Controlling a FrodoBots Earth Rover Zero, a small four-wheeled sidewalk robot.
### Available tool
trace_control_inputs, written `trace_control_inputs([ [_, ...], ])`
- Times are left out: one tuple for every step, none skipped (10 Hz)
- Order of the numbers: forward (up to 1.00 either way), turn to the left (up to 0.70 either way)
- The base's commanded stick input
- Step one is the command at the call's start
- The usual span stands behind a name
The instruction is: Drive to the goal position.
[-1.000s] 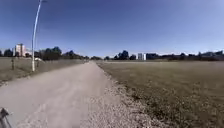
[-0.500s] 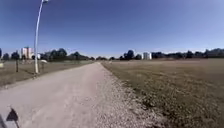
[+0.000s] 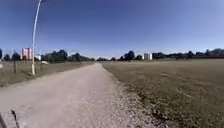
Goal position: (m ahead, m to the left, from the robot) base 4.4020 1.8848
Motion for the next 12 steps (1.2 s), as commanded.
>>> trace_control_inputs([
  [0.70, 0.03],
  [0.70, 0.03],
  [0.70, 0.03],
  [0.70, 0.03],
  [0.70, 0.03],
  [0.70, 0.03],
  [0.70, 0.03],
  [0.70, 0.09],
  [0.70, 0.17],
  [0.70, 0.03],
  [0.70, 0.05],
  [0.70, 0.07],
])
